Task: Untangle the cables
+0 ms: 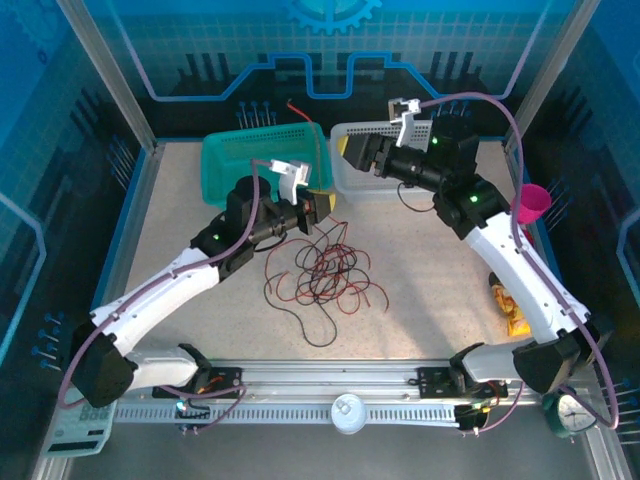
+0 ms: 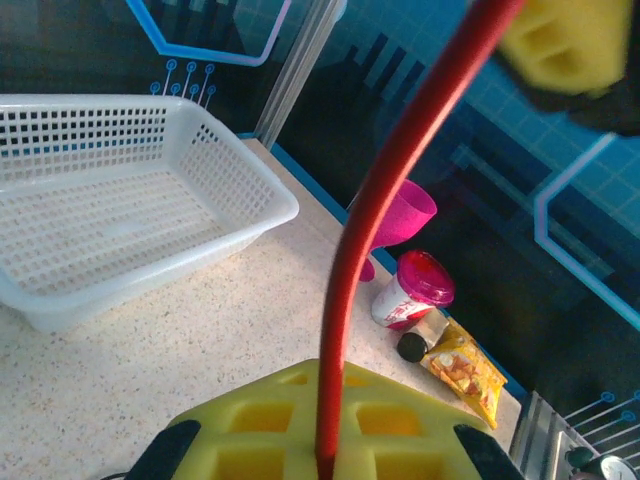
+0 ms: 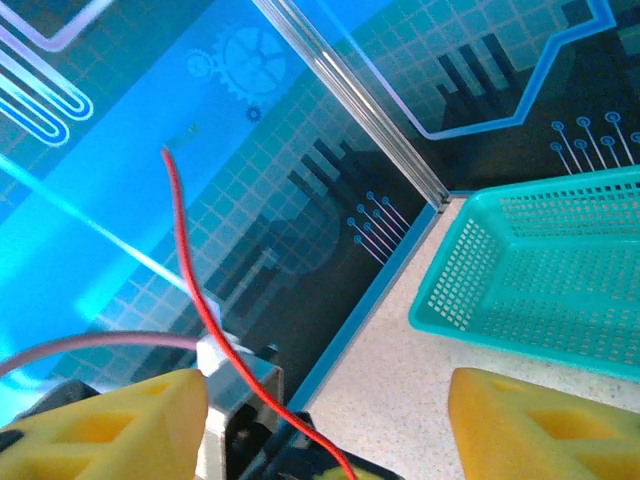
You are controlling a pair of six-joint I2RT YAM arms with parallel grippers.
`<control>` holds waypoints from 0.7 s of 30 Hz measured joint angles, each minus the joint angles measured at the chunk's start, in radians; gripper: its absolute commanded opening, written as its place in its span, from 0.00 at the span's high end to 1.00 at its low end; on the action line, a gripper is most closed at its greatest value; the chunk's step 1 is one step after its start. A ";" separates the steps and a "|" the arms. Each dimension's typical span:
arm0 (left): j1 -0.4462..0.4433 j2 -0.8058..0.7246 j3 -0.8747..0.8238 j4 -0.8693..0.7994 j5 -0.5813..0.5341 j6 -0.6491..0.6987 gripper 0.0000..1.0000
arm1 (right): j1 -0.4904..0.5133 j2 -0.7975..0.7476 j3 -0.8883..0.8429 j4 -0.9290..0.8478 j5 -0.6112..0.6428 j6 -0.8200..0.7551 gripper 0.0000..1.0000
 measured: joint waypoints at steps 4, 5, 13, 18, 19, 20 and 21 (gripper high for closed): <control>0.000 0.000 0.026 -0.025 0.000 0.016 1.00 | 0.006 -0.003 -0.060 0.016 -0.002 -0.001 0.24; 0.000 0.000 0.031 -0.032 0.001 0.021 1.00 | 0.010 -0.003 -0.069 0.016 -0.002 -0.003 0.23; 0.000 0.002 0.053 -0.065 0.031 0.033 1.00 | 0.034 -0.003 -0.077 0.019 -0.031 -0.048 0.23; 0.000 0.016 0.067 -0.082 0.064 0.033 1.00 | 0.037 0.005 -0.040 0.020 -0.056 -0.065 0.29; 0.000 0.019 0.068 -0.084 0.069 0.034 1.00 | 0.037 0.009 -0.031 0.023 -0.060 -0.066 0.31; 0.000 0.023 0.070 -0.087 0.076 0.034 1.00 | 0.037 0.013 -0.021 0.028 -0.066 -0.067 0.32; 0.000 0.026 0.071 -0.092 0.082 0.034 1.00 | 0.037 0.018 -0.010 0.032 -0.070 -0.066 0.33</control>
